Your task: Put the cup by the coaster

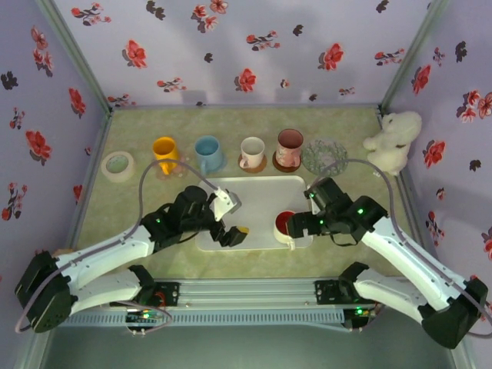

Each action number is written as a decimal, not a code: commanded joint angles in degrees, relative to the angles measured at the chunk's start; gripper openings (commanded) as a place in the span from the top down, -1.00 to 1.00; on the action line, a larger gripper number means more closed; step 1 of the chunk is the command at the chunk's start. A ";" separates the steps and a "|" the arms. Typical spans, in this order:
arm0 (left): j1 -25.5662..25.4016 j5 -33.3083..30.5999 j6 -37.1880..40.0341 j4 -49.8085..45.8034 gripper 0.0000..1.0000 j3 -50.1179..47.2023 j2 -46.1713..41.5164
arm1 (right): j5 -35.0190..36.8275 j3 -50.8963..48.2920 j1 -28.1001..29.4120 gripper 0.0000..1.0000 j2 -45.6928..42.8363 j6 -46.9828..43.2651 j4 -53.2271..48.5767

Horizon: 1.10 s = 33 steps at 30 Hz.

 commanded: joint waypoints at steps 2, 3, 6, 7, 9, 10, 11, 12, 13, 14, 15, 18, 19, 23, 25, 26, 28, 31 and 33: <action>-0.51 -2.15 0.71 -0.58 -0.99 -0.71 -2.24 | 4.45 -0.51 3.85 -0.92 1.09 5.14 -0.49; -0.55 -2.47 0.69 -0.55 -0.99 -0.75 -2.47 | 4.51 -0.90 4.58 -0.92 1.38 5.92 -0.18; -1.05 -3.40 0.40 -0.87 -0.99 -0.79 -3.07 | 5.83 -2.39 7.15 -0.90 1.87 9.71 0.70; -1.28 -3.78 0.28 -0.92 -0.99 -0.89 -3.31 | 6.23 -3.08 8.08 -0.89 1.86 10.91 1.22; -1.56 -4.20 0.16 -0.68 -0.99 -1.35 -3.66 | 7.12 -4.36 10.02 -0.88 1.83 12.95 2.18; -1.60 -4.39 0.13 -0.21 -0.99 -1.86 -3.77 | 7.49 -4.77 10.94 -0.87 2.00 13.81 2.64; -1.60 -4.67 -0.01 0.48 -0.99 -2.39 -3.88 | 7.93 -5.25 11.74 -0.86 2.10 14.56 3.08; -1.60 -4.86 -0.01 1.17 -0.99 -2.72 -3.88 | 8.28 -5.67 12.44 -0.86 2.29 15.09 3.59; -1.61 -5.13 0.08 1.76 -0.99 -3.15 -3.82 | 8.52 -6.21 13.03 -0.85 2.56 15.62 4.16; -1.61 -5.47 -0.01 2.21 -0.99 -3.41 -3.80 | 8.79 -6.69 13.77 -0.84 2.90 16.15 4.82; -1.66 -5.86 -0.25 2.57 -0.99 -3.54 -3.68 | 9.10 -7.16 14.22 -0.82 3.25 16.60 5.51; -1.78 -6.57 -0.86 2.96 -0.99 -3.68 -3.80 | 9.37 -9.12 15.26 -0.71 4.67 17.89 8.56; -1.87 -6.77 -1.05 3.42 -0.99 -3.89 -3.86 | 9.37 -9.69 15.40 -0.67 5.18 18.29 9.49; -1.95 -7.22 -1.42 4.62 -0.99 -4.77 -3.81 | 9.16 -11.10 15.55 -0.57 7.18 17.89 12.18; -1.96 -7.47 -1.37 4.67 -0.99 -4.87 -3.80 | 8.81 -11.37 15.52 -0.54 8.58 17.18 13.15; -2.00 -7.57 -1.35 4.62 -0.99 -4.95 -3.89 | 8.59 -11.30 15.53 -0.52 9.57 16.88 13.54; -1.96 -7.90 -0.78 4.73 -0.99 -5.05 -3.76 | 8.46 -10.85 15.52 -0.45 11.50 16.54 13.93; -1.96 -9.01 0.21 5.20 -0.99 -5.13 -3.78 | 8.26 -10.48 15.57 -0.38 13.87 16.09 15.21; -1.88 -9.39 0.35 6.00 -0.99 -5.47 -3.81 | 8.04 -10.45 15.52 -0.33 15.03 15.80 16.08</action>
